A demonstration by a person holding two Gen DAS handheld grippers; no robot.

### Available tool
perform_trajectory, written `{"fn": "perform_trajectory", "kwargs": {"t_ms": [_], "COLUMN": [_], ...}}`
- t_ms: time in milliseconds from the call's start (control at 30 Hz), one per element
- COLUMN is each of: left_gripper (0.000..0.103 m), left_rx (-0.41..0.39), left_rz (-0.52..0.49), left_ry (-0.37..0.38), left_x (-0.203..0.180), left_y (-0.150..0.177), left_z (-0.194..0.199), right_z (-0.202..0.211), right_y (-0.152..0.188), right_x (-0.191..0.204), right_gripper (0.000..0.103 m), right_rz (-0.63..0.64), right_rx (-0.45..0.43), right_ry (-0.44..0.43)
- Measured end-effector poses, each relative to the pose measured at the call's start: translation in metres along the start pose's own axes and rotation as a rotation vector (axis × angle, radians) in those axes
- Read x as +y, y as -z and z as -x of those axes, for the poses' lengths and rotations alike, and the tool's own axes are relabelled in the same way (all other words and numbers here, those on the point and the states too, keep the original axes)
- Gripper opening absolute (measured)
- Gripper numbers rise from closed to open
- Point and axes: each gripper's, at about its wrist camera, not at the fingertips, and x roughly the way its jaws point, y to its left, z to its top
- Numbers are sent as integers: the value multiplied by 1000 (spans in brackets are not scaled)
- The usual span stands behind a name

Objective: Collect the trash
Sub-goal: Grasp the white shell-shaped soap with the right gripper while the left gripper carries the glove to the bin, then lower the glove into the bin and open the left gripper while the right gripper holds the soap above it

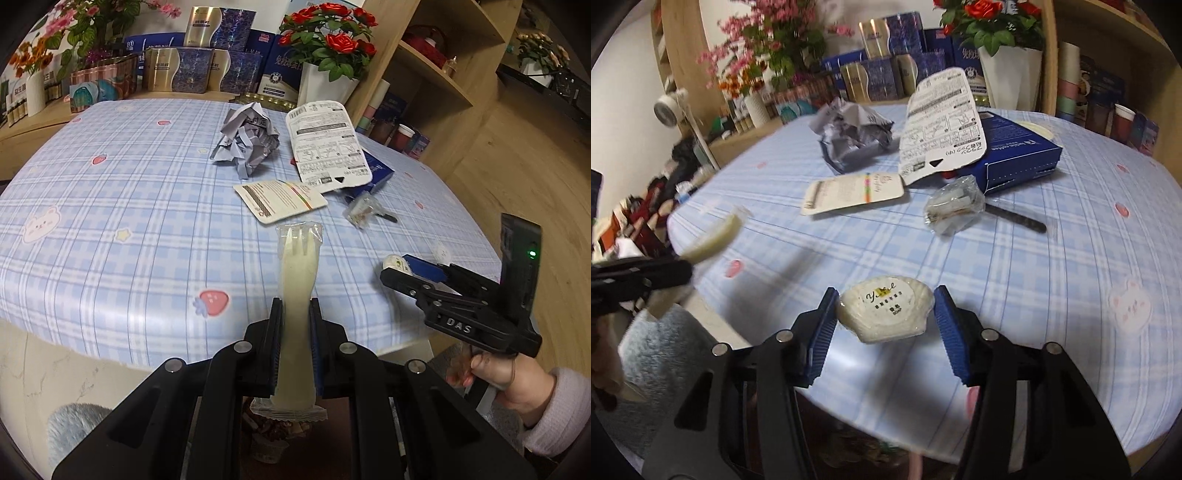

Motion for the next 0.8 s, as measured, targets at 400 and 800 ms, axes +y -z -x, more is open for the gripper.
{"fn": "perform_trajectory", "kwargs": {"t_ms": [400,800], "left_gripper": [14,14], "left_rx": [96,333], "left_rz": [-70,-159], "left_ry": [43,54], "left_x": [-24,-46], "left_y": [59,98], "left_z": [0,-48], "right_z": [46,59], "right_y": [48,70], "right_x": [18,22], "right_gripper": [54,54], "right_rz": [-47,-58], "right_rx": [-56,-59], "right_ry": [-34,-58]}}
